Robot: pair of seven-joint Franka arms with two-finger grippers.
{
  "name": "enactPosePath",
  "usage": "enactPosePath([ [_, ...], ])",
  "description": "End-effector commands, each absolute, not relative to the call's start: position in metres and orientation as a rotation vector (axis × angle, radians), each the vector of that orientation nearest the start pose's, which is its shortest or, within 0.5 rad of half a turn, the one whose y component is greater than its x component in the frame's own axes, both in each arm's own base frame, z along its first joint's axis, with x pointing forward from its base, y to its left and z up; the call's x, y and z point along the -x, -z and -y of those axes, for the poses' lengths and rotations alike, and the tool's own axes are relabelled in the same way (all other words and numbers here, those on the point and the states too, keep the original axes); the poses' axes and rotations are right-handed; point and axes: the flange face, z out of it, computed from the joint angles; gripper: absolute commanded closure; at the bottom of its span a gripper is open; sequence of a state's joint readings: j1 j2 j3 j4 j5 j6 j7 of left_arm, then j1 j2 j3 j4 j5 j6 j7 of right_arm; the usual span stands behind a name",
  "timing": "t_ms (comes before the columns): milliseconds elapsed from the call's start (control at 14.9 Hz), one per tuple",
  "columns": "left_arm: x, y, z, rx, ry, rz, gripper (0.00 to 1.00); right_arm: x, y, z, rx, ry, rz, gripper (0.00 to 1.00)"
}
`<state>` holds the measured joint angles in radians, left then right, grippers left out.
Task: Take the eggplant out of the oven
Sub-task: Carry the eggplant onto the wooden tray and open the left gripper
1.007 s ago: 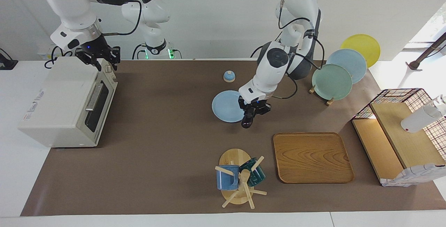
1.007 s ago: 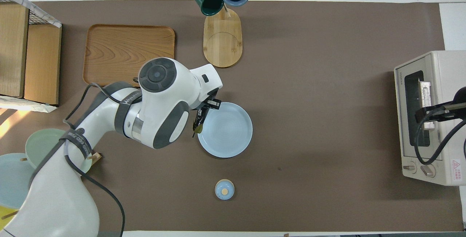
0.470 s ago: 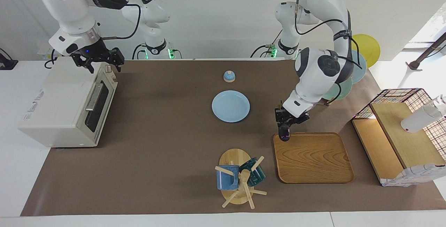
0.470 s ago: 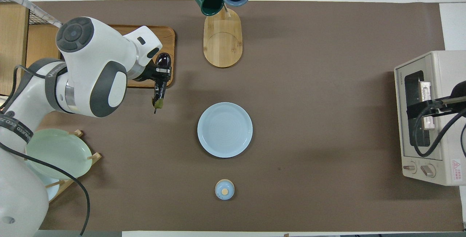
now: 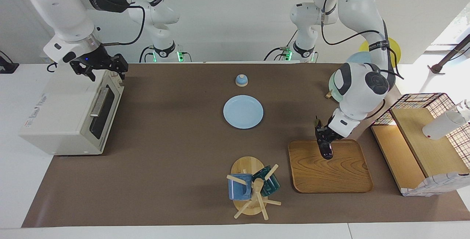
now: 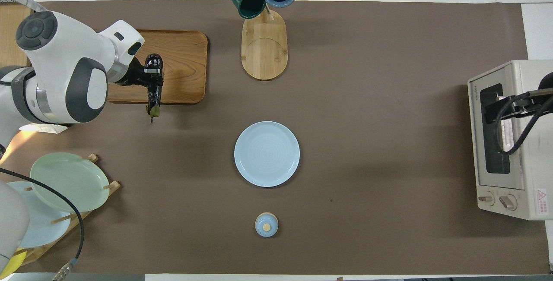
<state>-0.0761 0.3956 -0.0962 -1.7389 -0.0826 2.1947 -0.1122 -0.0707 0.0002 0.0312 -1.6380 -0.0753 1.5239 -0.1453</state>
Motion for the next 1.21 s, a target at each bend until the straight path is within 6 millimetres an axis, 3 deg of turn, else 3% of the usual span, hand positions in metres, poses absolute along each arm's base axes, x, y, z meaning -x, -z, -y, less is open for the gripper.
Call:
enactPosePath([
  [0, -0.666, -0.344, 0.111, 3.239, 0.116, -0.032, 1.00, -0.545, -0.597, 0.029, 3.165, -0.194, 0.188, 0.00],
  [269, -0.682, -0.326, 0.112, 3.236, 0.132, -0.035, 1.00, -0.550, -0.596, 0.029, 3.167, -0.192, 0.121, 0.00],
  [604, -0.687, -0.325, 0.111, 3.238, 0.209, -0.030, 1.00, -0.550, -0.602, 0.027, 3.131, -0.141, 0.053, 0.00],
  [806, -0.688, -0.321, 0.112, 3.236, 0.204, -0.035, 1.00, -0.551, -0.608, 0.056, 3.073, -0.071, -0.050, 0.00],
  [1141, -0.689, -0.320, 0.109, 3.210, 0.207, -0.074, 1.00, -0.552, -0.609, 0.045, 3.139, -0.075, 0.000, 0.00],
])
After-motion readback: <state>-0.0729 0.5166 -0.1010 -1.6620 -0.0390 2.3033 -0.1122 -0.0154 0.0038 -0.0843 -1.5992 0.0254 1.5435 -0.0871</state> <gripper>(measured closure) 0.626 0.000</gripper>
